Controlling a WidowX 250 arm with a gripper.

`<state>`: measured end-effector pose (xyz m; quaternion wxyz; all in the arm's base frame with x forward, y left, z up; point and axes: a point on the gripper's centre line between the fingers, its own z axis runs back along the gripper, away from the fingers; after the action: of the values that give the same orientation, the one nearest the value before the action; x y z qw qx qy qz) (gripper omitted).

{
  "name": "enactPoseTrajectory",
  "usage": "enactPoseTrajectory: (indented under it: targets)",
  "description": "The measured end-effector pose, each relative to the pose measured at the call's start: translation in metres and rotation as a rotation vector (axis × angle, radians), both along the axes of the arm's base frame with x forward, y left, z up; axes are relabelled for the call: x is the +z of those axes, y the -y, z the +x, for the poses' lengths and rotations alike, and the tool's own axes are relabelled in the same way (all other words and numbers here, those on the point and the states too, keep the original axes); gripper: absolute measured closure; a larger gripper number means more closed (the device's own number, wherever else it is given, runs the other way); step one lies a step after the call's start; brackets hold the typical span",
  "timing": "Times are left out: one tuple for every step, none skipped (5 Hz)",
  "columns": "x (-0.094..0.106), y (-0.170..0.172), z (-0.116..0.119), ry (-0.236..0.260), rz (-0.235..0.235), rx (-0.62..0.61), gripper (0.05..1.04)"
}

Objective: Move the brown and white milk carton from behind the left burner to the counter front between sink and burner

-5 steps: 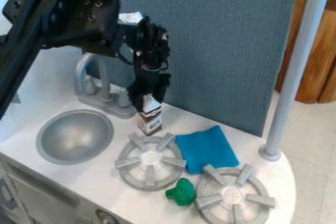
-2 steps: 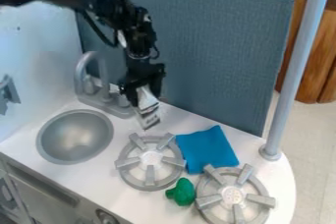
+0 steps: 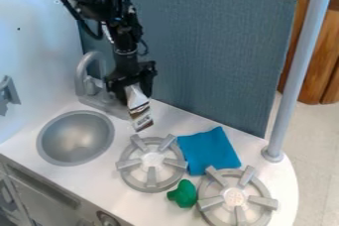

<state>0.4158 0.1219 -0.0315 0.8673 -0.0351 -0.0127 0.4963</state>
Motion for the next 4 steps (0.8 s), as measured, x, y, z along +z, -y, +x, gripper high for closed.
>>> enactPoseTrajectory:
  targets:
    - [0.000, -0.009, -0.011, -0.043, -0.014, -0.011, 0.267]
    - [-0.006, -0.017, -0.026, -0.088, -0.033, -0.024, 0.267]
    - [-0.011, -0.028, -0.036, -0.106, -0.020, -0.022, 0.267]
    - [-0.022, -0.030, -0.052, -0.134, -0.032, -0.046, 0.267]
